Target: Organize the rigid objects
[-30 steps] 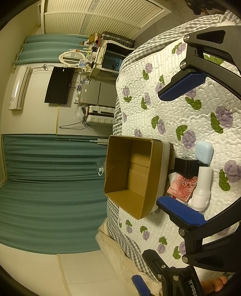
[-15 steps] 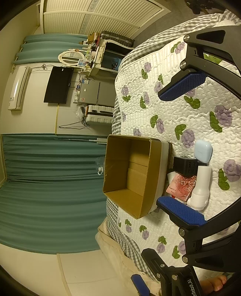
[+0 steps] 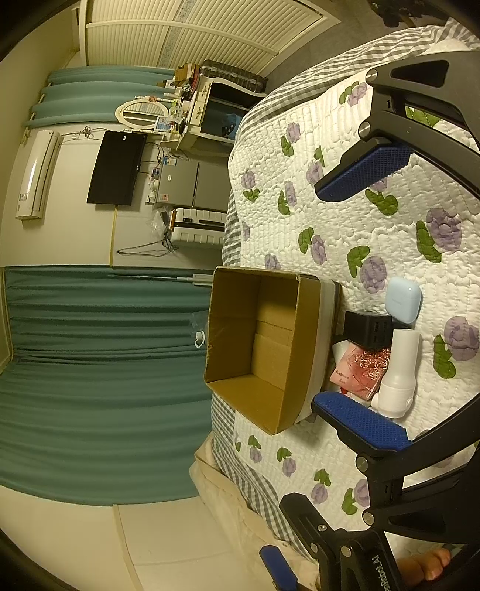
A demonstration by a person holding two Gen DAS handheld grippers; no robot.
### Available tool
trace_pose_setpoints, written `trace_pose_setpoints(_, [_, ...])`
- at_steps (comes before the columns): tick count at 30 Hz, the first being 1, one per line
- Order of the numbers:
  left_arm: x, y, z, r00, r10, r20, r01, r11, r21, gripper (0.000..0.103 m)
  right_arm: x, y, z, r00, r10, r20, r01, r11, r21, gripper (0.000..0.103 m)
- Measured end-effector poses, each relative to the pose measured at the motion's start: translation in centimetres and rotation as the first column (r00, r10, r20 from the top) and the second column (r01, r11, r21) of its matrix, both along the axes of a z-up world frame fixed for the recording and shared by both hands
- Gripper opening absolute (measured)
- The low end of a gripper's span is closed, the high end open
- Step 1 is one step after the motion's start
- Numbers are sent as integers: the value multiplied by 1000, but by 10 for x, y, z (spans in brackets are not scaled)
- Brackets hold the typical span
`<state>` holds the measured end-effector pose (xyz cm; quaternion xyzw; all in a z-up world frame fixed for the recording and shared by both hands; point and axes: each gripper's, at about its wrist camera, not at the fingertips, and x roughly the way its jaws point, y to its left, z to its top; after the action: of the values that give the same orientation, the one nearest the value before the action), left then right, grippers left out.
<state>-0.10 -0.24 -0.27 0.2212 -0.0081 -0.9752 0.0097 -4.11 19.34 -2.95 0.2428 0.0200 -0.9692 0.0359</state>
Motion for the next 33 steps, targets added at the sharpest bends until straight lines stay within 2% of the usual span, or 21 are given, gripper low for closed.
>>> trace_pose_setpoints(11, [4, -1, 3, 999, 9, -35, -9, 1000, -8, 103, 1, 0, 3, 1000, 27, 10, -27, 1000, 6, 103])
trace_pose_setpoints(15, [0, -4, 0, 1000, 5, -23, -5, 1000, 1, 103, -4, 4, 0, 999, 39, 31, -39, 999, 2, 103])
trace_pose_setpoints(20, [-15, -2, -16, 999, 18, 29, -18, 1000, -19, 103, -24, 9, -14, 996, 44, 80, -48, 998, 47, 103])
trace_pose_setpoints(23, [-24, -2, -29, 997, 25, 67, -23, 999, -37, 103, -45, 4, -31, 986, 78, 146, -92, 991, 92, 103])
trace_pose_setpoints(25, [-30, -2, -37, 995, 27, 96, -23, 999, -41, 103, -59, 2, -46, 972, 119, 201, -136, 988, 71, 102])
trace_pose_setpoints(27, [-38, -2, -48, 990, 29, 137, -23, 999, -45, 102, -72, -3, -60, 960, 130, 248, -151, 986, 69, 97])
trace_pose_setpoints(28, [-42, -2, -55, 986, 34, 163, -27, 998, -50, 101, -79, -4, -67, 954, 129, 269, -151, 986, 62, 93])
trace_pose_setpoints(33, [-57, 0, -81, 964, 79, 254, -56, 994, -95, 101, -109, -15, -95, 926, 138, 353, -148, 989, 3, 89])
